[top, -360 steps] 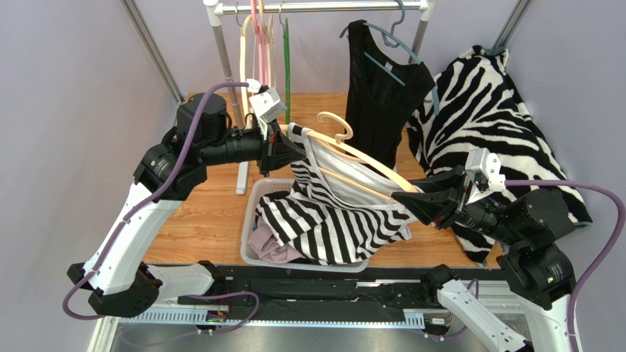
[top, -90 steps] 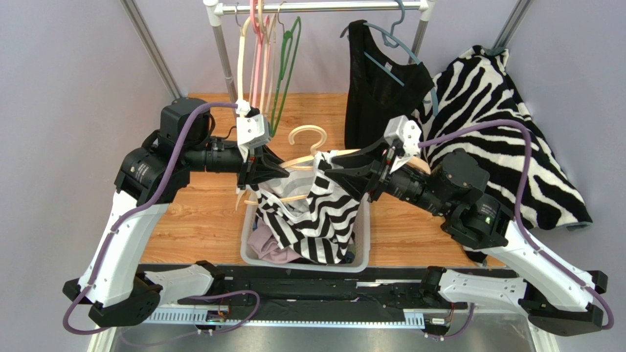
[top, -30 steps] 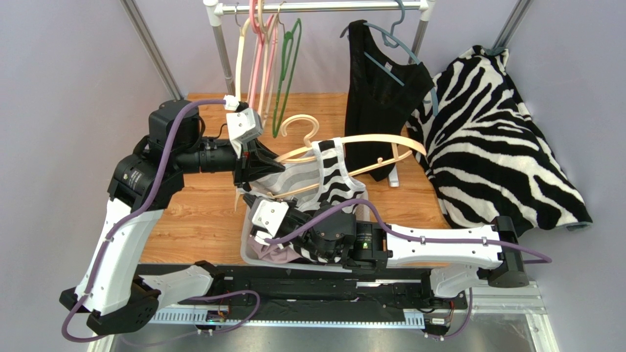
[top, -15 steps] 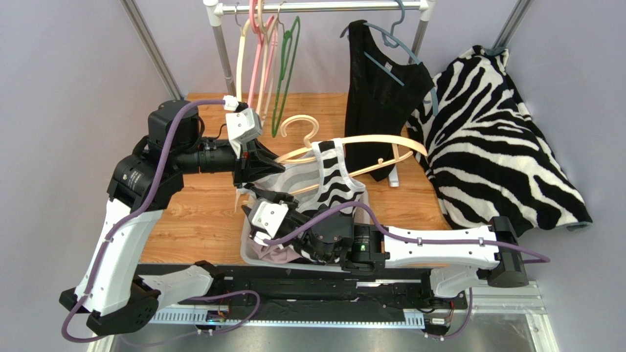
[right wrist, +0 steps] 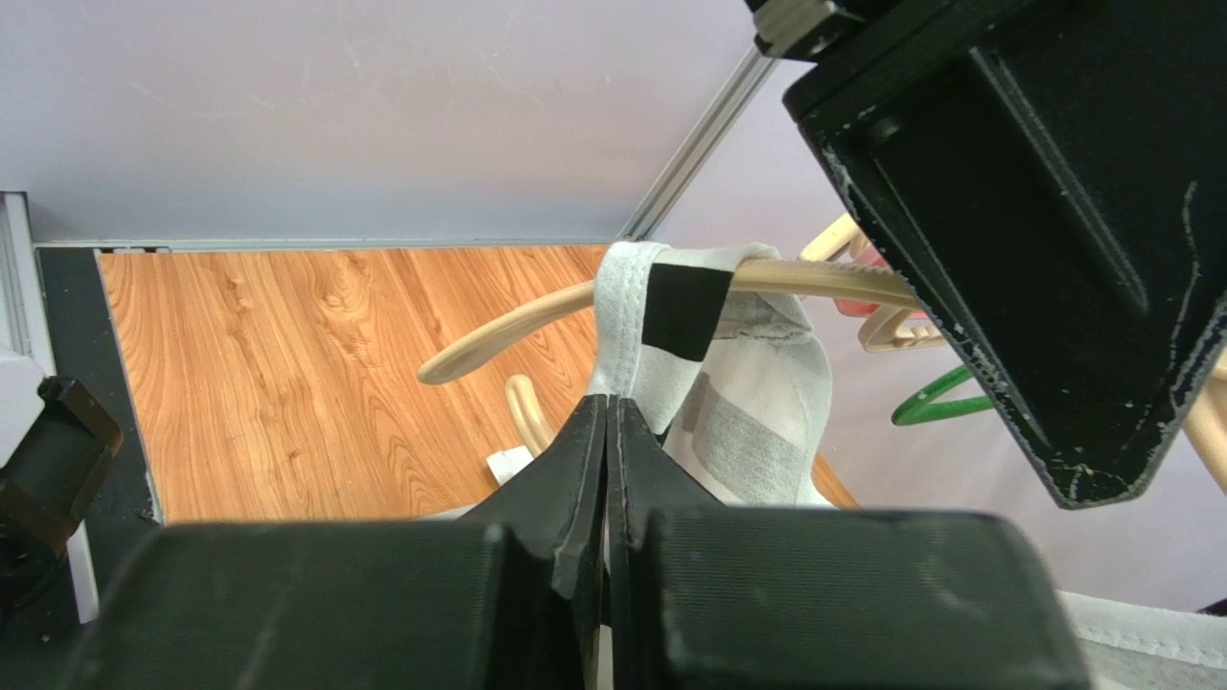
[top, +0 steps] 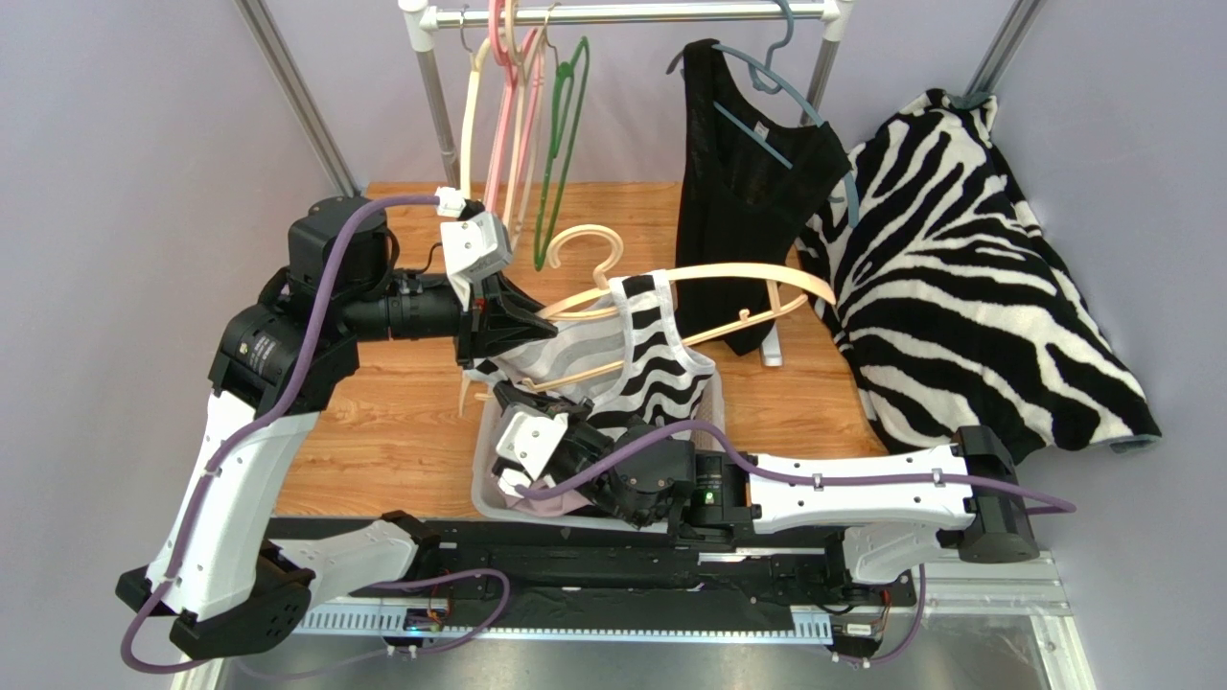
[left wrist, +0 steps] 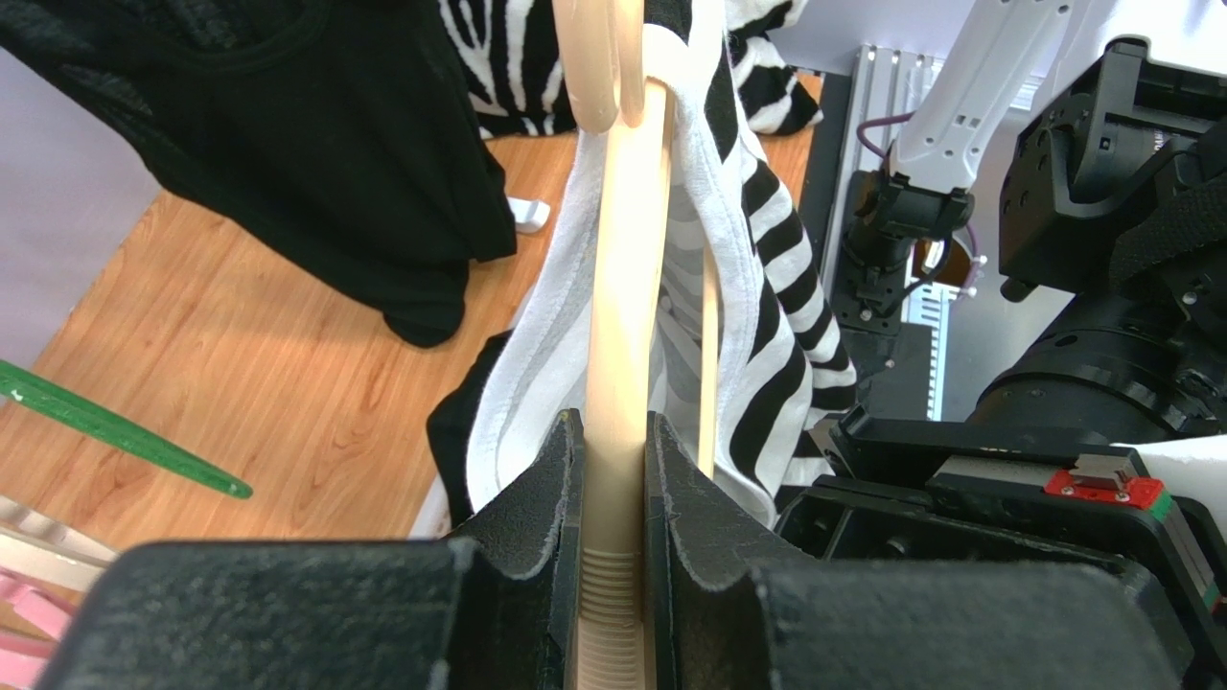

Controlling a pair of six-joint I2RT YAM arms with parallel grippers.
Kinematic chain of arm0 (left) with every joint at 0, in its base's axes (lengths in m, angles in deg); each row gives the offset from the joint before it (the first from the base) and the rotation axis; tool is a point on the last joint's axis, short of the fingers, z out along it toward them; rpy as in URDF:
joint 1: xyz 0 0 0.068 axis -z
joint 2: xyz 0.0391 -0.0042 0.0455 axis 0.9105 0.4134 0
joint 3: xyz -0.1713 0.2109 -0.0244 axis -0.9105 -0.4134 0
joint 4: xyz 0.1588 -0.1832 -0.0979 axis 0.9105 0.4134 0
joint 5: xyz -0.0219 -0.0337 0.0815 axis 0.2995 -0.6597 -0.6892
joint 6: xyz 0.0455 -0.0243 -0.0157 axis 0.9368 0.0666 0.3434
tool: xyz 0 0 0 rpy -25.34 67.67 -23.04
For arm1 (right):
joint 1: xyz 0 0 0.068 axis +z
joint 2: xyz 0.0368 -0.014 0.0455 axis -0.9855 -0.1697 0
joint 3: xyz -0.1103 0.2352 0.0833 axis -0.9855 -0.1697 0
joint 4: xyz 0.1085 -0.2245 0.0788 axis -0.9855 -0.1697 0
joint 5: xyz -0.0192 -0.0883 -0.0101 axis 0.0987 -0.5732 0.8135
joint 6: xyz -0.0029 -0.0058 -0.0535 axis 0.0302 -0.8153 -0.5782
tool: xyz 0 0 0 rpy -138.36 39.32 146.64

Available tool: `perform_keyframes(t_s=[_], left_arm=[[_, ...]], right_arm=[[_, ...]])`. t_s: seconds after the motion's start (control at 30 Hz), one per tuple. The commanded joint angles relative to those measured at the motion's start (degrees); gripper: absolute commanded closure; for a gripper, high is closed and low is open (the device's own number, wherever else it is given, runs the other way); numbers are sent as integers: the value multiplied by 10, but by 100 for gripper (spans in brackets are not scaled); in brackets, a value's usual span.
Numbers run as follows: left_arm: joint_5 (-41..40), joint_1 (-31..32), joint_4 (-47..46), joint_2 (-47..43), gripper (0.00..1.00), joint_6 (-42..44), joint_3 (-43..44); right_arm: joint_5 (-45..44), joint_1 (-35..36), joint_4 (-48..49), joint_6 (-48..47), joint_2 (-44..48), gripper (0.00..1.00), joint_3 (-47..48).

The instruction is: Remove the tank top from the hanger

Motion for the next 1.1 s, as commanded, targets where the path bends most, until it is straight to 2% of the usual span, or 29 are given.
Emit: perform_keyframes(t_s=[0.0, 0.13, 0.17, 0.23, 0.27, 0.33, 0.8, 1.07], left_arm=[[19, -5, -34, -11, 97, -14, 6], [17, -6, -34, -13, 97, -14, 7], [17, -6, -34, -14, 97, -14, 6], [14, -6, -33, -18, 97, -12, 2], [14, -6, -33, -18, 97, -11, 0], [14, -6, -34, -19, 97, -10, -1], [20, -8, -35, -15, 97, -15, 4], [20, -9, -36, -15, 97, -15, 2]], right_arm=[[-8, 3, 36, 1, 18, 100, -3], [-17, 14, 38, -7, 8, 100, 7], [-26, 18, 46, -19, 9, 93, 2], [-41, 23, 65, -25, 27, 71, -9], [-43, 25, 65, -25, 34, 56, -14], [-45, 26, 64, -17, 51, 48, -28], [-53, 30, 52, 9, 43, 47, -42], [-32, 27, 51, 27, 8, 52, -15]])
